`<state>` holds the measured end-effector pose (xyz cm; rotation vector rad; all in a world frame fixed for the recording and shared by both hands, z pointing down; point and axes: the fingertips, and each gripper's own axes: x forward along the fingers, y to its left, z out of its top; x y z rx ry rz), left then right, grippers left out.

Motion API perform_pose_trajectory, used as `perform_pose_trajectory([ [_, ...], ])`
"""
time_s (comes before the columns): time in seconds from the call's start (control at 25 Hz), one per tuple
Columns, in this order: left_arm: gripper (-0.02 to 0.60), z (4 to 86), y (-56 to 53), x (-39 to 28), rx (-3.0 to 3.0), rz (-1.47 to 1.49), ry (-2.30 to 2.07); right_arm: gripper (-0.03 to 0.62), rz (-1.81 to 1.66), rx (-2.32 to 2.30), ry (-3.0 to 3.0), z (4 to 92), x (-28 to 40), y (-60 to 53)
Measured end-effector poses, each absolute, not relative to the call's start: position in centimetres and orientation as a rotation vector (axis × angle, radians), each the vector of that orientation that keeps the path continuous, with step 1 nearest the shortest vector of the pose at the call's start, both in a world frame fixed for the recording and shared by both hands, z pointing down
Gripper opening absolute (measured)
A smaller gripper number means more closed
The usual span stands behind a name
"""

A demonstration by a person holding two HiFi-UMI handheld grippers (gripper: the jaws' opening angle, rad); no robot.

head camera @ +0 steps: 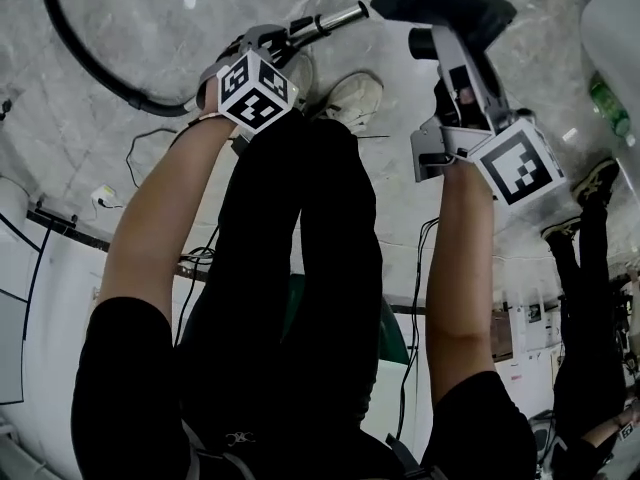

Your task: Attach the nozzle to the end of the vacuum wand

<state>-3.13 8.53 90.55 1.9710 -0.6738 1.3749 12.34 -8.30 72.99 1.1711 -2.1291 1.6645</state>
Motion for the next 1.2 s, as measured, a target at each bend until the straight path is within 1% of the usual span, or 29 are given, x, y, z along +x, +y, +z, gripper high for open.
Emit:
perform_pose_trajectory([
  [0.16, 0.178, 84.1, 7.8, -3.6, 2.058, 1.278, -0.683, 0.201, 1.761, 1.158, -2.140, 70.9, 9.5, -8.5],
  [0.28, 0.178, 79.6, 6.1, -3.5, 2.096, 1.221, -0.716, 0.201, 1.720, 1.129, -2.150, 68.6, 7.9, -8.9],
  [0.4, 0.177, 77.1, 5.3, -3.4, 2.113, 1.182, -0.724, 0.201, 1.663, 1.111, -2.176, 67.2, 6.9, -9.0],
  [0.6, 0.178, 76.0, 5.1, -2.5, 2.132, 1.152, -0.694, 0.201, 1.671, 1.111, -2.237, 65.6, 6.2, -9.9],
  [0.72, 0.176, 75.6, 5.2, -2.4, 2.132, 1.137, -0.695, 0.201, 1.576, 1.047, -2.282, 64.7, 5.2, -10.0],
  [0.84, 0.176, 75.0, 5.4, -2.6, 2.146, 1.116, -0.684, 0.201, 1.483, 0.860, -2.370, 63.8, 3.7, -9.5],
  [0.96, 0.176, 75.1, 7.0, -3.0, 2.165, 1.095, -0.661, 0.201, 1.522, 0.576, -2.452, 64.0, 2.3, -7.4],
  [1.04, 0.176, 75.4, 7.6, -3.3, 2.173, 1.078, -0.662, 0.201, 1.538, 0.505, -2.457, 64.5, 2.0, -6.8],
  [1.12, 0.175, 75.7, 7.1, -3.1, 2.162, 1.082, -0.683, 0.201, 1.564, 0.654, -2.376, 65.4, 2.7, -7.5],
  [1.2, 0.175, 76.3, 6.5, -2.7, 2.152, 1.100, -0.697, 0.201, 1.598, 0.924, -2.218, 66.6, 3.9, -8.1],
])
